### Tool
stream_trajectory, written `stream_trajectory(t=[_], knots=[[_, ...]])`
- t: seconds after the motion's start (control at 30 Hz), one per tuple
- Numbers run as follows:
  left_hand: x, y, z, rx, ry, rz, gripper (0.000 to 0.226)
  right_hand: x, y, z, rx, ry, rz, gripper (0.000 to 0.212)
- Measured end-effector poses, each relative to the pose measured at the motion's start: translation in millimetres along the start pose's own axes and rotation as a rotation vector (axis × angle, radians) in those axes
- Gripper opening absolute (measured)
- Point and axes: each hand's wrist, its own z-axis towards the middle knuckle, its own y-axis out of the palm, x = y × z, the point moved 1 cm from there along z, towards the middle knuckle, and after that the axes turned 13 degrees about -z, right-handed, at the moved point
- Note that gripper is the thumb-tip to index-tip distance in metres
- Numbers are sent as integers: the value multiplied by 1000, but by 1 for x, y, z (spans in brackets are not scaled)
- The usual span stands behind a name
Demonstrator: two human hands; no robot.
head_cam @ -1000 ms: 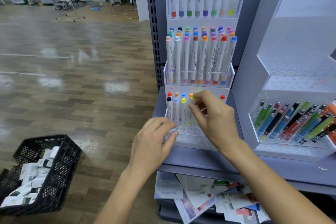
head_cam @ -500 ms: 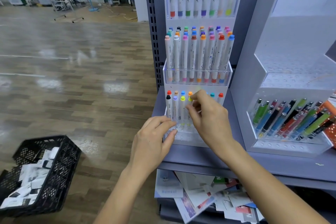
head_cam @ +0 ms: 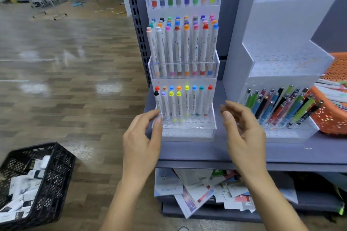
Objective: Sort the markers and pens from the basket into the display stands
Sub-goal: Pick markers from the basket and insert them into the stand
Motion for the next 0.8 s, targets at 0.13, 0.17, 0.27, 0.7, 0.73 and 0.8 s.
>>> stream_trajectory(t=[0.13, 0.17, 0.27, 0.7, 0.73, 0.8], knots=[[21, 18, -9, -25, -3, -48, 40, 3, -29, -14, 60, 57, 29, 23], [26, 23, -12, -33, -4, -65, 39, 5, -37, -16, 73, 65, 25, 24], [40, 40, -21, -65, -14, -107, 35, 14, -62, -21, 110, 83, 13, 28], [124, 179, -55, -249, 59, -142, 29, 74, -215, 15, 275, 14, -171, 20], [131, 193, -56, -273, 78, -141, 30, 79, -227, 20, 284, -4, -206, 21], [145, 221, -58, -324, 136, -110, 31, 88, -249, 29, 286, -60, -303, 26]])
